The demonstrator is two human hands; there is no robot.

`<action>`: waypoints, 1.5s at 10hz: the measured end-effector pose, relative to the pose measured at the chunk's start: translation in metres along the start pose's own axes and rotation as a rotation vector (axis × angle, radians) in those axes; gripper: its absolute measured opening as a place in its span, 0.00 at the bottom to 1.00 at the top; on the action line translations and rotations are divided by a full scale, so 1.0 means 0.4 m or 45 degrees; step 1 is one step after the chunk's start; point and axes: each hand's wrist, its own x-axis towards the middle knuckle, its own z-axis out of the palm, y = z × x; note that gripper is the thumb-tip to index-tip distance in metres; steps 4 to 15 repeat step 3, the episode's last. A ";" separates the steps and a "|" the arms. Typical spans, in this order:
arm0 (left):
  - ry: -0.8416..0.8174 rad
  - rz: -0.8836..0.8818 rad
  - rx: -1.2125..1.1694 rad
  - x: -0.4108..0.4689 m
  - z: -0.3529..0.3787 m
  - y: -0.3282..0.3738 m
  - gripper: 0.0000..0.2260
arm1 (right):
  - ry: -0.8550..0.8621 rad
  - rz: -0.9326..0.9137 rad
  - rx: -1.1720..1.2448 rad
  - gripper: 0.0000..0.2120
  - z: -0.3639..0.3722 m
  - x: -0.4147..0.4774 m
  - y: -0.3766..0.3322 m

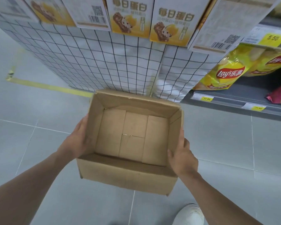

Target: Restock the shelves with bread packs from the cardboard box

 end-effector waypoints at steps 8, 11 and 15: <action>-0.105 -0.117 0.607 -0.148 -0.166 0.216 0.36 | -0.145 -0.040 -0.099 0.39 -0.302 -0.094 -0.089; -0.105 -0.117 0.607 -0.148 -0.166 0.216 0.36 | -0.145 -0.040 -0.099 0.39 -0.302 -0.094 -0.089; -0.105 -0.117 0.607 -0.148 -0.166 0.216 0.36 | -0.145 -0.040 -0.099 0.39 -0.302 -0.094 -0.089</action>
